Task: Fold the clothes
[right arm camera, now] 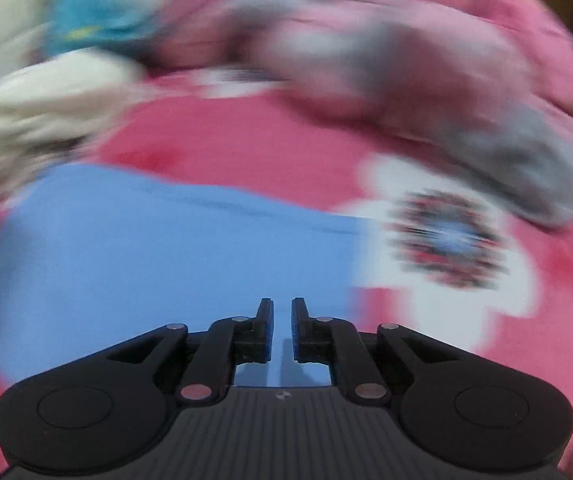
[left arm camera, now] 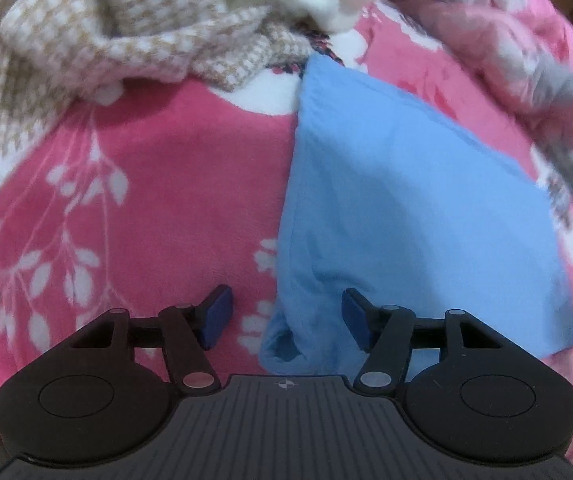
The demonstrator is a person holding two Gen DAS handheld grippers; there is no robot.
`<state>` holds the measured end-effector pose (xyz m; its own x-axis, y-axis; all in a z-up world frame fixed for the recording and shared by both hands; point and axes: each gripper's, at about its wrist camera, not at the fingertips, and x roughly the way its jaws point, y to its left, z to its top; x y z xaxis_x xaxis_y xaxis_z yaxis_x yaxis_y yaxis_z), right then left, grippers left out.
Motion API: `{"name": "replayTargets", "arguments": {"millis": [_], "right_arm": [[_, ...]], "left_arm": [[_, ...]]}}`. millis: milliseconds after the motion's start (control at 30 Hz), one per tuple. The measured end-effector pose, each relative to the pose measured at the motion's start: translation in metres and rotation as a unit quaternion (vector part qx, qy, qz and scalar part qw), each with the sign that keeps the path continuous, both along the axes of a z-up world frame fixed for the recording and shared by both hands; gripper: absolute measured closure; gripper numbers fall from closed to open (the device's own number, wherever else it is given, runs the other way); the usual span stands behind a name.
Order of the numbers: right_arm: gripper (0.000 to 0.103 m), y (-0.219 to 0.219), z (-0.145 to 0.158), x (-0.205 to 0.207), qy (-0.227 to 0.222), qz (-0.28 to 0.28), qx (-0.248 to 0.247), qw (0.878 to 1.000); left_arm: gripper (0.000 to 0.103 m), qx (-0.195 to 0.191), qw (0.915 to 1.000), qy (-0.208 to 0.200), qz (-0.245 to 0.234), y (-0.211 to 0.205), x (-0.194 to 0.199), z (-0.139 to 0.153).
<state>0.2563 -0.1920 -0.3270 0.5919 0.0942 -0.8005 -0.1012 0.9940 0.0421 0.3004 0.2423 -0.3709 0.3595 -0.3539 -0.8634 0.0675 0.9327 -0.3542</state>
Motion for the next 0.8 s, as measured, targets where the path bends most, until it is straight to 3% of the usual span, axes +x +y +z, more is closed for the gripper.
{"name": "replayTargets", "arguments": {"millis": [67,167,233,300,367,467,500,600,700,733,800], "right_arm": [[0.066,0.062,0.004,-0.001,-0.002,0.089,0.012,0.996],[0.06,0.165,-0.003,-0.011,-0.013,0.228,0.023,0.973],[0.059,0.226,-0.013,-0.019,-0.027,0.302,-0.004,0.953],[0.058,0.272,-0.023,-0.029,-0.056,0.356,-0.047,0.932],[0.046,0.305,-0.035,-0.037,-0.087,0.394,-0.088,0.911],[0.044,0.334,-0.057,-0.035,-0.094,0.42,-0.127,0.894],[0.042,0.337,-0.06,-0.029,-0.092,0.417,-0.129,0.895],[0.044,0.33,-0.056,-0.008,-0.059,0.367,-0.074,0.925],[0.074,0.316,-0.051,0.012,-0.028,0.308,-0.021,0.951],[0.09,0.313,-0.05,0.017,-0.023,0.294,-0.013,0.955],[0.096,0.31,-0.05,0.023,-0.016,0.274,0.0,0.962]], "left_arm": [[0.042,-0.03,0.999,0.009,0.03,0.014,-0.001,0.006],[0.042,-0.065,0.994,0.022,0.085,0.036,-0.004,0.013],[0.042,-0.087,0.9891,0.024,0.116,0.049,-0.007,0.015],[0.042,-0.107,0.9845,0.025,0.137,0.059,-0.008,0.016],[0.042,-0.125,0.9805,0.028,0.149,0.066,-0.007,0.015],[0.042,-0.139,0.9777,0.033,0.155,0.071,-0.003,0.011],[0.042,-0.141,0.9773,0.035,0.155,0.072,0.0,0.01],[0.042,-0.153,0.9752,0.044,0.154,0.075,0.007,0.006],[0.042,-0.173,0.9717,0.056,0.151,0.076,0.015,0.0],[0.042,-0.178,0.9707,0.058,0.15,0.076,0.017,-0.001],[0.041,-0.188,0.9692,0.067,0.144,0.074,0.023,-0.006]]}}
